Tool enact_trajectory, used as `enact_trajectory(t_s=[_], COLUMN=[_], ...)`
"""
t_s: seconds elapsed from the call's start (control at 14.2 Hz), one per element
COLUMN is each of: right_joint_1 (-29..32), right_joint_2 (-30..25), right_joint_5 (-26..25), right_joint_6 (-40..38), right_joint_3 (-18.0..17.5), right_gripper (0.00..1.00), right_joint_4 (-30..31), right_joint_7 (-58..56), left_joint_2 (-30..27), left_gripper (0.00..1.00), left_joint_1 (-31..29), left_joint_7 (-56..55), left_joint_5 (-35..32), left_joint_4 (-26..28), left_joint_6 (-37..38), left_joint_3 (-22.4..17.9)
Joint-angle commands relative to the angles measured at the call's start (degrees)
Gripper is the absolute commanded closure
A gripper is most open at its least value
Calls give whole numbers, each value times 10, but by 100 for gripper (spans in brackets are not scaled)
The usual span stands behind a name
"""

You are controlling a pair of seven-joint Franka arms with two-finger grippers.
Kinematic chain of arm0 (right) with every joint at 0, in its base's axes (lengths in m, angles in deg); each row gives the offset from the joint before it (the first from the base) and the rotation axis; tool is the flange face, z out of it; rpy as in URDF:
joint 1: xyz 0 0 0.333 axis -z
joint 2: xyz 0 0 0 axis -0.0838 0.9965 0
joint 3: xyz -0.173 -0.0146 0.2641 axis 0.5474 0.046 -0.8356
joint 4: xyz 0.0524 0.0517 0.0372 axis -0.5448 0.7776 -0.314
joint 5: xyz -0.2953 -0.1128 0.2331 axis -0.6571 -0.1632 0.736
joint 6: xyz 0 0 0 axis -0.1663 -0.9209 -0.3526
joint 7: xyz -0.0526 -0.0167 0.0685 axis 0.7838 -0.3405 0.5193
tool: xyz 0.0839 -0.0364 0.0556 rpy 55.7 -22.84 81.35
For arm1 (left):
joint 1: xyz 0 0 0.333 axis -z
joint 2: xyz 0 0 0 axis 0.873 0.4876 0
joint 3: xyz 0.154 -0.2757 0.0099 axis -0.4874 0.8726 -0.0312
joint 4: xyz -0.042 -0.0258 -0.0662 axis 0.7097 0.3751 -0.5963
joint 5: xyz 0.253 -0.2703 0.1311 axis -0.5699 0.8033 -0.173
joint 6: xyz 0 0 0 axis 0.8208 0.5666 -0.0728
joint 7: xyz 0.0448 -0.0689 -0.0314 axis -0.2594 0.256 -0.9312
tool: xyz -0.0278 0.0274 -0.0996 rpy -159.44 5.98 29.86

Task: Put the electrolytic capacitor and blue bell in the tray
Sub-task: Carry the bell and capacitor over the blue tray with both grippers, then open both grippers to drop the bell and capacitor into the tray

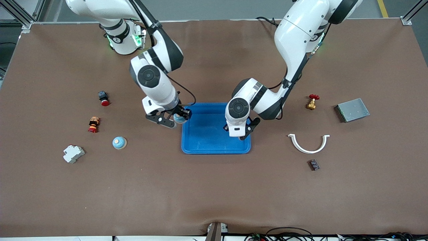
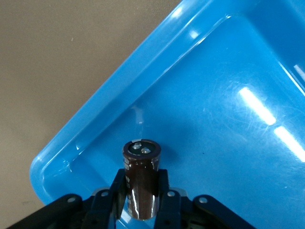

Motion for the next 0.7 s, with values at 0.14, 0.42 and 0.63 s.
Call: enact_trajectory(t_s=[0.14,0.42,0.63], right_joint_1=[-41,-75,-79], right_joint_2=[31,80,114], right_joint_5=[0,-62,-115], right_joint_6=[97,147,184], right_joint_3=[10,13,12], right_gripper=[100,100,100], right_joint_4=[31,31,26], right_joint_7=[55,138,201], left_joint_2=[-5,-30,-86], left_gripper=[0,0,0], left_joint_1=[24,12,-33], left_joint_7=[-6,10,106], left_joint_5=[-24,-45,-65], left_joint_4=[-5,-10,-10], left_joint_6=[3,31,89], left_joint_3=[-6,-12,-11])
